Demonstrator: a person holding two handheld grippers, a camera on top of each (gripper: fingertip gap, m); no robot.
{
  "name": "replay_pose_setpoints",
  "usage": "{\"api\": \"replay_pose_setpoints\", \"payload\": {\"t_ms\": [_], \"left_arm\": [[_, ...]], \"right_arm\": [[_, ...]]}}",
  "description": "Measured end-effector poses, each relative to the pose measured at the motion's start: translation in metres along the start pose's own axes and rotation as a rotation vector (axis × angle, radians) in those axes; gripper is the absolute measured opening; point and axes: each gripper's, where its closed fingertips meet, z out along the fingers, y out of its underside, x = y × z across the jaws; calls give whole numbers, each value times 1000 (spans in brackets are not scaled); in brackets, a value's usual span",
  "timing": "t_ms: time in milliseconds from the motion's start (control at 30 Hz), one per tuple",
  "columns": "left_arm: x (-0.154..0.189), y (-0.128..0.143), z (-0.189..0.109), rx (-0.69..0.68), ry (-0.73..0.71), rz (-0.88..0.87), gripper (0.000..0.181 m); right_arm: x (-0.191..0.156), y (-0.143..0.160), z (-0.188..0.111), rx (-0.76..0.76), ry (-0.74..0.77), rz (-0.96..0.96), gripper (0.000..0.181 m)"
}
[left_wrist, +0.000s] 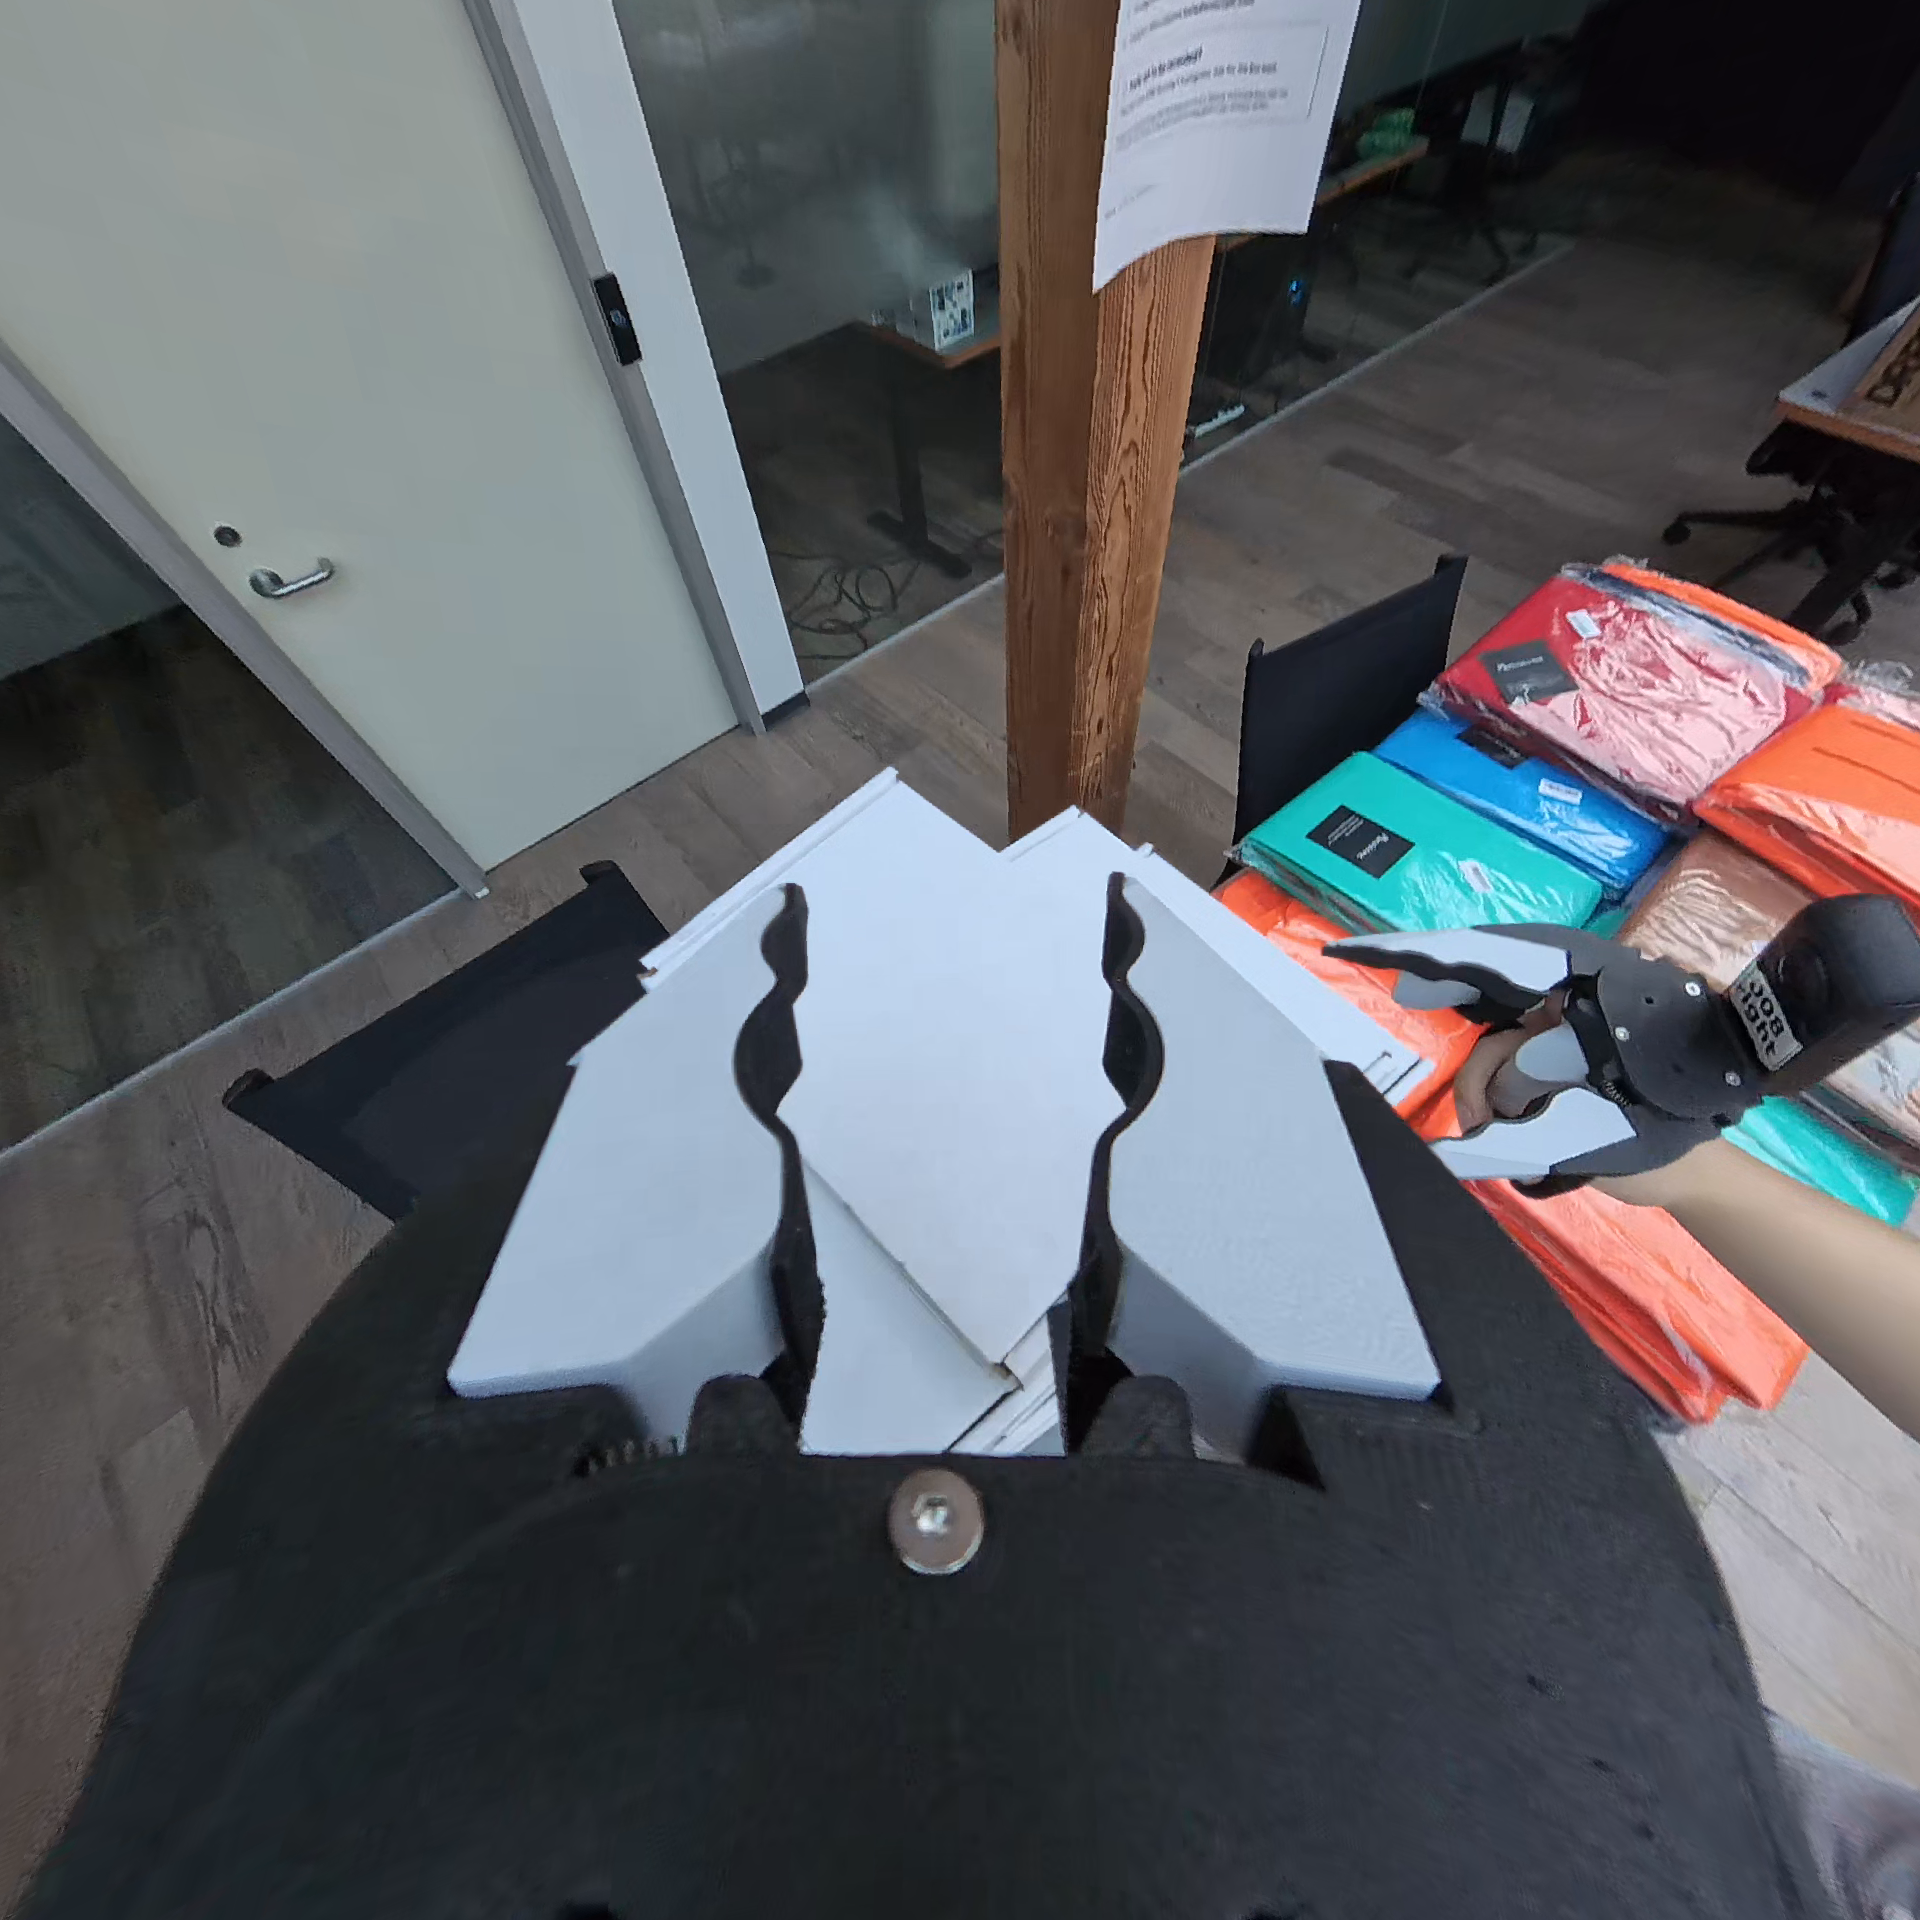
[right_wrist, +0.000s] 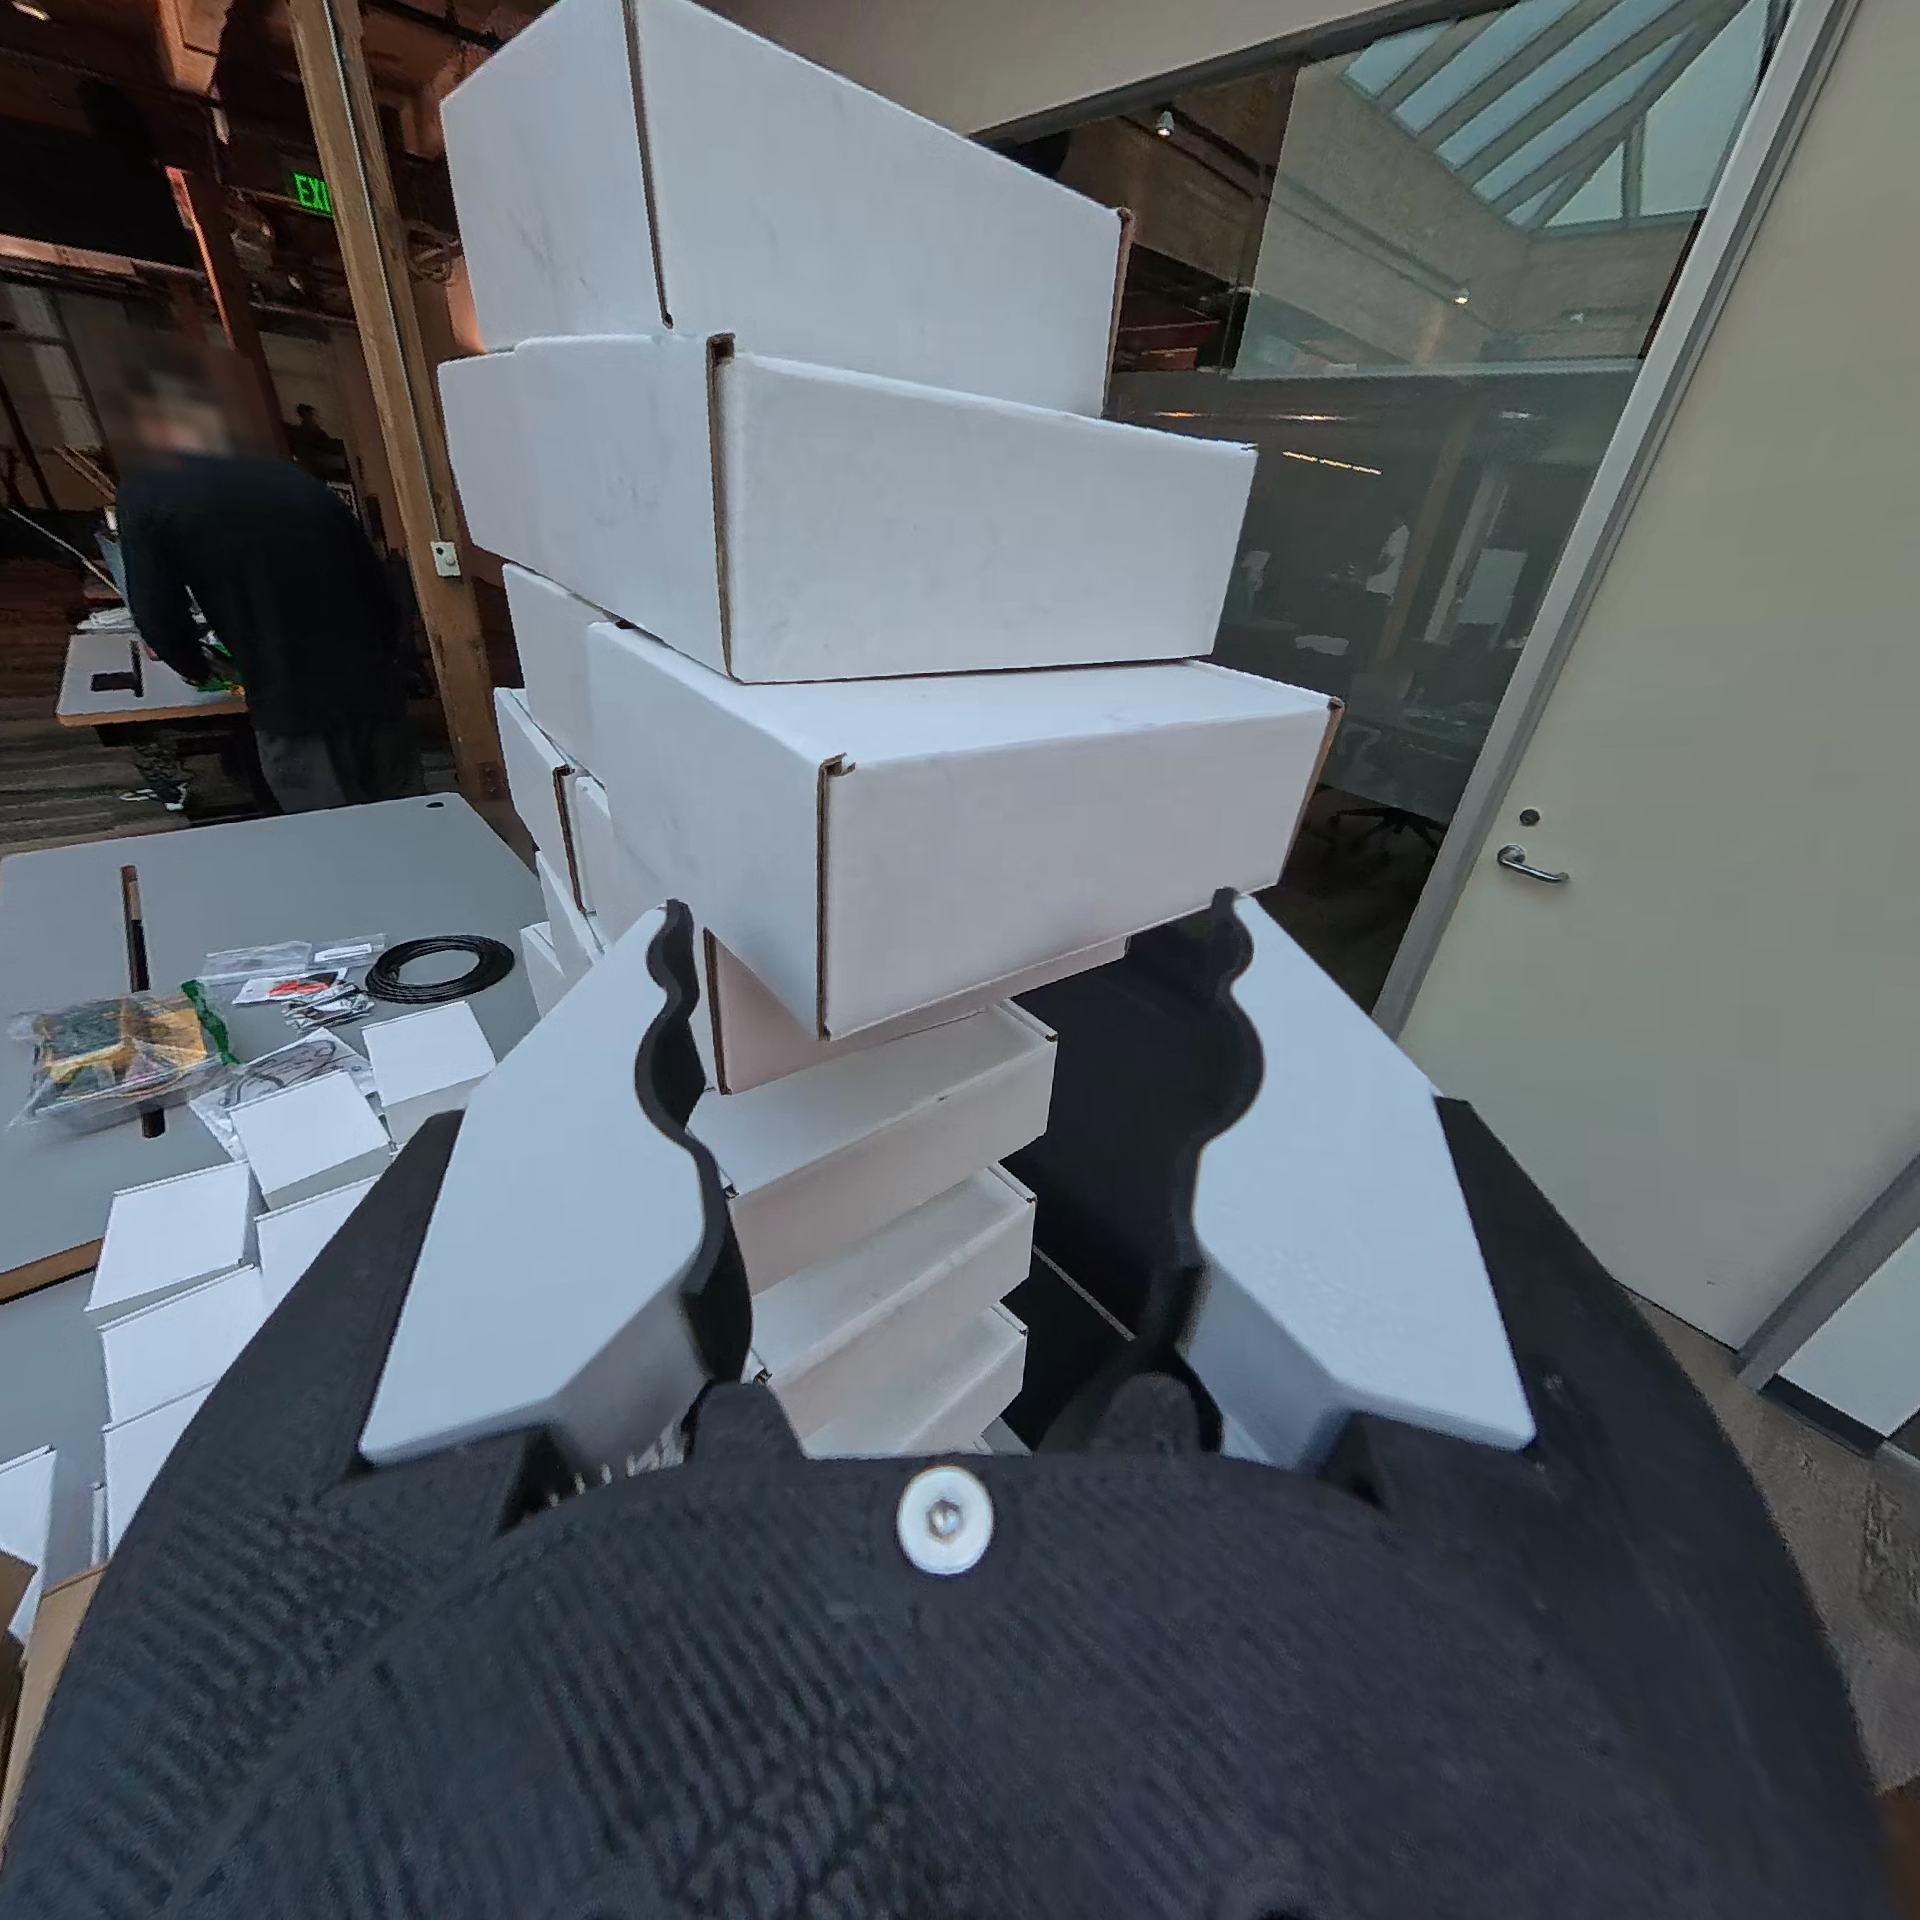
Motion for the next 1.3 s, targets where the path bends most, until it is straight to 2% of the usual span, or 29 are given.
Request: {"api": "replay_pose_setpoints", "payload": {"t_ms": [167,233,300,400,500,567,633,733,767,833,967,1133,1200,1300], "left_arm": [[5,-3,-59,156,-28,-16,64],[17,11,-90,228,-16,-15,67],[34,41,-121,286,5,-8,67],[75,119,-163,360,53,9,62],[116,227,-189,396,66,-48,58],[144,307,-198,394,78,-141,56],[168,382,-206,435,72,-272,48],[197,464,-232,575,55,-463,39],[201,485,-244,610,33,-501,32],[205,514,-272,646,-8,-540,31],[213,542,-337,639,-74,-450,31],[215,599,-410,524,-169,-354,32],[215,636,-437,453,-201,-332,32],[209,703,-476,338,-278,-320,33]], "right_arm": [[9,-12,-25,84,43,10,113],[12,-19,-44,128,64,2,117],[12,-23,-69,169,82,-28,117],[7,-19,-113,212,108,-130,110],[-2,-1,-149,237,110,-223,95],[-7,19,-161,230,92,-245,87],[-16,47,-167,185,37,-204,87],[-44,89,-179,132,-49,-130,87],[-56,102,-185,120,-74,-100,87],[-84,123,-198,107,-115,-13,86],[-136,149,-223,67,-115,103,81],[-196,148,-246,92,2,60,82],[-236,142,-245,141,-15,123,83],[-311,140,-224,217,-99,250,84]]}}
